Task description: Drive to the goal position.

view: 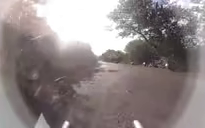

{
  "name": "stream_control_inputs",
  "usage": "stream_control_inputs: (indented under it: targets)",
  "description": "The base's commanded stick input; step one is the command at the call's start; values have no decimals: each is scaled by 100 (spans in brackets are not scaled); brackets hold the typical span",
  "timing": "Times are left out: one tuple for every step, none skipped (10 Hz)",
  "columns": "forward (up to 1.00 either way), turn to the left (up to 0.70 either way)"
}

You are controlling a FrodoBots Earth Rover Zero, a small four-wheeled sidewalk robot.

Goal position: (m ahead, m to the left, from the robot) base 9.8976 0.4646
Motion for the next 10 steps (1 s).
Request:
stream_control_inputs:
  targets:
    - [50, 0]
    - [50, 0]
    - [50, 0]
    - [50, 0]
    - [50, 0]
    - [50, 0]
    - [50, 0]
    - [50, 0]
    - [50, 0]
    - [50, 0]
